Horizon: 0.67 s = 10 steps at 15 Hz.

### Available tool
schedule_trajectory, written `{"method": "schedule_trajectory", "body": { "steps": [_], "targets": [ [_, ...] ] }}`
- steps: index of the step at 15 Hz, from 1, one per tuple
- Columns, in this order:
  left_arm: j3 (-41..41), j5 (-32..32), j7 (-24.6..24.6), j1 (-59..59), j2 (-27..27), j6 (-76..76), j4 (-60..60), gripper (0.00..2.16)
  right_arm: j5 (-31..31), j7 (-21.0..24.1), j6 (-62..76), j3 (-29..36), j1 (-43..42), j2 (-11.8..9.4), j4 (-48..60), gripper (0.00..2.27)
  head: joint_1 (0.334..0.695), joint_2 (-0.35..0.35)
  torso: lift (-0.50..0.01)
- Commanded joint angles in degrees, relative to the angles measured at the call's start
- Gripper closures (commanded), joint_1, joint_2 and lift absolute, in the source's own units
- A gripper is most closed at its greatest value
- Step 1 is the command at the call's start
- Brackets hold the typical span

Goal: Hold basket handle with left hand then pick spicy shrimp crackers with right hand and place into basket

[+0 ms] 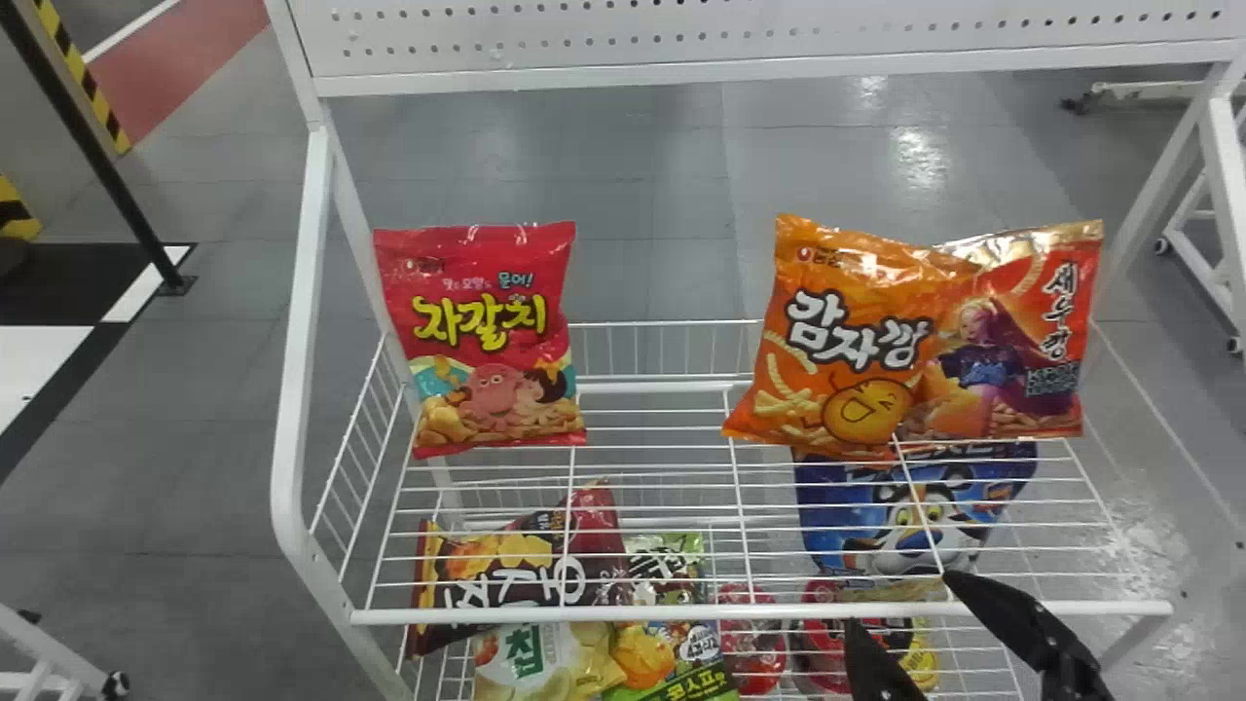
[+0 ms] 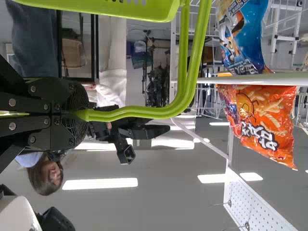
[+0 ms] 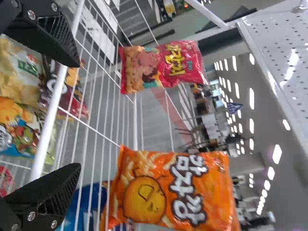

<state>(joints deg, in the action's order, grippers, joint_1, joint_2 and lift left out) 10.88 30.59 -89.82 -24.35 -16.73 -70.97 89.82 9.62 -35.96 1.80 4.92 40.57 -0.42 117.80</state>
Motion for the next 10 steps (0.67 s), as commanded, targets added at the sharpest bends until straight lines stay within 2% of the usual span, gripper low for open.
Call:
{"method": "schedule_trajectory", "body": {
  "steps": [1, 3, 5, 10],
  "targets": [
    [-0.07, -0.09, -0.74, 0.0, 0.12, -0.01, 0.0, 2.13, -0.3, 2.13, 10.72, -0.61, 0.21, 0.47, -5.13, 0.07, 0.695, 0.04, -0.01],
    [-0.16, -0.09, -0.74, 0.0, 0.12, -0.01, 0.09, 2.13, -0.57, 4.59, 19.51, -1.76, 0.21, 0.47, -9.61, 0.07, 0.695, 0.003, -0.01],
    [-0.16, -0.09, -0.74, 0.0, 0.12, -0.01, 0.09, 2.13, -0.57, 8.19, 23.02, -2.72, 0.3, 0.47, -12.51, 0.07, 0.695, -0.008, -0.01],
    [-0.16, -0.09, -0.74, 0.0, 0.21, -0.01, 0.09, 2.13, -2.06, 12.58, 26.72, -3.69, 1.18, 0.47, -15.41, 0.07, 0.695, -0.035, -0.01]
  ]
}}
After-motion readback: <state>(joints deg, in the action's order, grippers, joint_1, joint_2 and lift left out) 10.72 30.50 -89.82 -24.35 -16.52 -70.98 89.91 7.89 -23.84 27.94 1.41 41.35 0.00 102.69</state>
